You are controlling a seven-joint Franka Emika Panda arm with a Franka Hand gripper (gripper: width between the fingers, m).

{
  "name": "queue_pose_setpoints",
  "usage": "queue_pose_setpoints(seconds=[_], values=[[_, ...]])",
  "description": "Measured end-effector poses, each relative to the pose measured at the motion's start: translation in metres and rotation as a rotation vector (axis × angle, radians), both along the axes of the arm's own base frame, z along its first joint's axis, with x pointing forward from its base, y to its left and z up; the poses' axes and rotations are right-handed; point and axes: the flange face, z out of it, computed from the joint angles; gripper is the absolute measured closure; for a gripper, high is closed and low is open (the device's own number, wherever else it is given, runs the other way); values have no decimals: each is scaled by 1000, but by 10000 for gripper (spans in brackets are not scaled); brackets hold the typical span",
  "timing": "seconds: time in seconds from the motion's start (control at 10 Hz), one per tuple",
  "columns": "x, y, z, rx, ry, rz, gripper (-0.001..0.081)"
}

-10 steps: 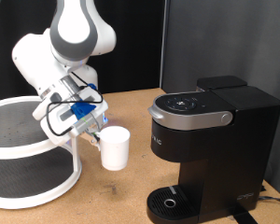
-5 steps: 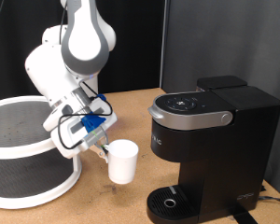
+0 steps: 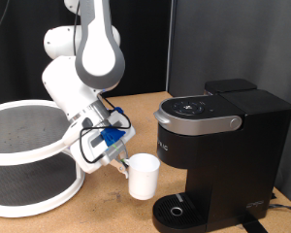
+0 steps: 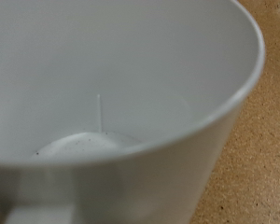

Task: Make a cup of coffee with the keurig machine

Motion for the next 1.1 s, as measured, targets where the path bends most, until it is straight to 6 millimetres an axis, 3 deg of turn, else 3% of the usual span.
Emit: queue_pose_setpoints(seconds=[1.1], values=[[30,47,-37,-12,-65,6,733]])
